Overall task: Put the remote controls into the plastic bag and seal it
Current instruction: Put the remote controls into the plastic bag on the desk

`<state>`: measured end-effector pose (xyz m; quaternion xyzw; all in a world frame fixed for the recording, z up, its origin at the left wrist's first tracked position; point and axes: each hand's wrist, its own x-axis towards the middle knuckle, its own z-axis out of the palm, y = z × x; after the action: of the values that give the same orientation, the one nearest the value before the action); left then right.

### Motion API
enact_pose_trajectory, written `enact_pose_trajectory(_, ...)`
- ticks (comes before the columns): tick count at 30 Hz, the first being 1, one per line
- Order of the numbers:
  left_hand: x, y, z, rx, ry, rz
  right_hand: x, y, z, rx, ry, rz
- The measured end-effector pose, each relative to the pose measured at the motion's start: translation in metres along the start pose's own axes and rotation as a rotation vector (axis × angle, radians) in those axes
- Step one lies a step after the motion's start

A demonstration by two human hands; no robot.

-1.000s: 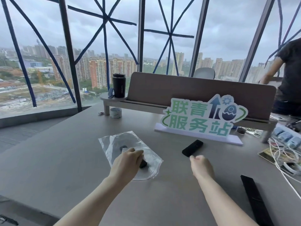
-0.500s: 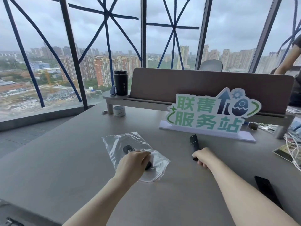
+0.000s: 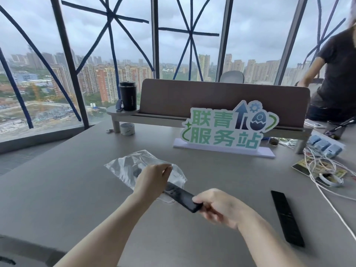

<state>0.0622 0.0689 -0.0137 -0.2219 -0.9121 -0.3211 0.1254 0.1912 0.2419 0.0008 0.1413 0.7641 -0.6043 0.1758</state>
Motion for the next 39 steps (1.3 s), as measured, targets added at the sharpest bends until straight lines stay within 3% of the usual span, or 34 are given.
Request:
enact_pose_trajectory(3, -0.006, 0.001, -0.006, 0.009, -0.012, 0.0, 0.039, -0.007, 0.033, -0.009, 0.088, -0.039)
enact_pose_trajectory(8, -0.013, -0.003, -0.004, -0.022, -0.017, -0.001, 0.031, 0.022, 0.005, -0.199, 0.674, -0.111)
enact_pose_trajectory(11, -0.013, -0.001, 0.01, -0.001, -0.027, 0.056, -0.009, 0.051, -0.042, -0.497, 0.934, 0.0)
enact_pose_trajectory(14, -0.017, 0.015, 0.022, 0.03, -0.072, 0.065, -0.045, 0.075, -0.082, -0.742, 1.091, 0.269)
enact_pose_trajectory(17, -0.02, 0.023, 0.031, 0.055, -0.078, 0.052, -0.067, 0.092, -0.102, -0.742, 1.008, 0.506)
enact_pose_trajectory(19, -0.023, 0.026, 0.034, 0.061, -0.076, 0.051, -0.07, 0.098, -0.102, -0.74, 0.933, 0.516)
enact_pose_trajectory(22, -0.027, 0.025, 0.033, 0.073, -0.064, 0.041, -0.07, 0.098, -0.096, -0.648, 0.864, 0.416)
enact_pose_trajectory(26, -0.03, 0.017, 0.027, 0.087, -0.043, 0.02, -0.071, 0.07, -0.064, -0.105, 0.554, 0.073)
enact_pose_trajectory(29, -0.034, 0.014, 0.02, 0.067, -0.02, -0.002, -0.058, 0.043, -0.03, -0.025, 0.278, 0.023)
enact_pose_trajectory(31, -0.036, 0.014, 0.016, 0.055, -0.006, -0.004, -0.034, 0.031, -0.01, 0.016, 0.193, 0.043)
enact_pose_trajectory(34, -0.039, 0.012, 0.012, 0.054, 0.001, 0.002, 0.009, 0.014, 0.02, 0.261, 0.19, -0.029)
enact_pose_trajectory(36, -0.04, 0.009, 0.01, 0.04, 0.005, -0.002, 0.028, 0.01, 0.033, 0.434, 0.277, -0.111)
enact_pose_trajectory(39, -0.041, 0.004, 0.007, 0.005, 0.02, 0.014, 0.041, 0.024, 0.029, 0.25, 0.596, -0.122)
